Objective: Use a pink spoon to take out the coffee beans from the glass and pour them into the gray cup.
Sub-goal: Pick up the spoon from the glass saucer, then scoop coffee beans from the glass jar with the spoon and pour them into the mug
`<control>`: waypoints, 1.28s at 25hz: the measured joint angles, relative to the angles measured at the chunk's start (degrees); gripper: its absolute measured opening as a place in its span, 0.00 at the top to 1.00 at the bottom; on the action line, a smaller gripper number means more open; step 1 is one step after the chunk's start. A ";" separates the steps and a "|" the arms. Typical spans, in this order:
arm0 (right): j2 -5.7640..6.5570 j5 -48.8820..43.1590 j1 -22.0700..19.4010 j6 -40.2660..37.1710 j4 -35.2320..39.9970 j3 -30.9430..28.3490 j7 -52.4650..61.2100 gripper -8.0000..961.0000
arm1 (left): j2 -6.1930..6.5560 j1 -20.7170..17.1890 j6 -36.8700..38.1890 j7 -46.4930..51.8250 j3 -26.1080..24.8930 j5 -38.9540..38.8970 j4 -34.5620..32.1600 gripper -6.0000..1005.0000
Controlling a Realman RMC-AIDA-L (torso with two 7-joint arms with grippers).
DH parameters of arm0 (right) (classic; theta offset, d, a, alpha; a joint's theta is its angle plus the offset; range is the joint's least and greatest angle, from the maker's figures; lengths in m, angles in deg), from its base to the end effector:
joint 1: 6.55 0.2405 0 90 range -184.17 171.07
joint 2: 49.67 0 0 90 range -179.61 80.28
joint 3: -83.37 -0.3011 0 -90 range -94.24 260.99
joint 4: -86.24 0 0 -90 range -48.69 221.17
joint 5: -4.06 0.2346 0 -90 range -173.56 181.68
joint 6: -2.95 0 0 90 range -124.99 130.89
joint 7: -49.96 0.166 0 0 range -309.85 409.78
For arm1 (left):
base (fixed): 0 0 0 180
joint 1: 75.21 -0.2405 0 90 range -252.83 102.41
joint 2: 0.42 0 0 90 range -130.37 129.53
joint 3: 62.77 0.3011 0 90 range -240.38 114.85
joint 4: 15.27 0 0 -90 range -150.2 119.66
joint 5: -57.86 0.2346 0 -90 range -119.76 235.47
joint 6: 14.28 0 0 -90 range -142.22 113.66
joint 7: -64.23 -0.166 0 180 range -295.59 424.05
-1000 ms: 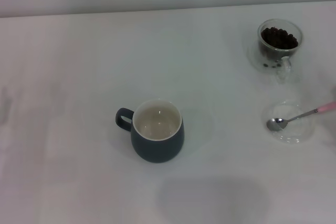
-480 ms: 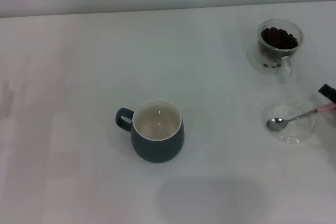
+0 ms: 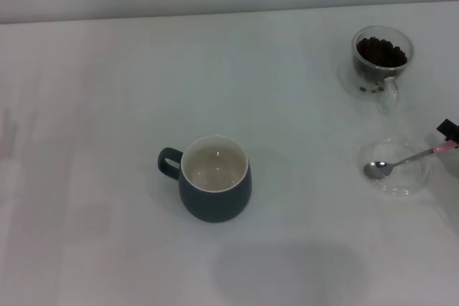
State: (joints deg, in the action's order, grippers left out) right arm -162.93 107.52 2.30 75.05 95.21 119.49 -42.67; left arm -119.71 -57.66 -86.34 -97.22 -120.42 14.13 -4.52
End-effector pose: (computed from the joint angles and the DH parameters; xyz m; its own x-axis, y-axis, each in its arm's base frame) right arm 0.4880 0.2498 -0.0108 -0.1150 -0.4094 -0.9051 -0.9931 0.0256 0.1146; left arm -0.4081 0.3369 -0.0305 0.5458 -0.0871 0.8334 0.8349 -0.0284 -0.5497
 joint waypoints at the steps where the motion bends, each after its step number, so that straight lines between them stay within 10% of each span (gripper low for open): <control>1: 0.08 -0.01 -0.10 0.33 0.00 -0.03 0.00 0.33 | 0.02 0.09 0.00 0.00 0.00 0.00 0.00 0.24; 7: 0.87 -1.19 0.15 0.76 -0.19 0.54 0.39 0.46 | 0.02 0.38 -0.01 0.00 0.00 -0.35 -0.04 0.24; 9: 0.90 -1.36 0.23 1.32 -0.14 0.49 0.49 0.72 | 0.02 0.37 -0.01 0.00 0.00 -0.63 -0.04 0.24; 32: 3.33 0.68 9.36 8.54 11.40 -3.92 0.46 0.84 | -0.04 -0.12 -0.22 -0.26 0.00 -0.65 -0.03 0.24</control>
State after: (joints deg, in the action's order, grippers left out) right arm -159.60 108.20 11.65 83.59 106.61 115.57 -42.21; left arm -119.74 -57.78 -86.56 -97.48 -120.42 13.48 -4.55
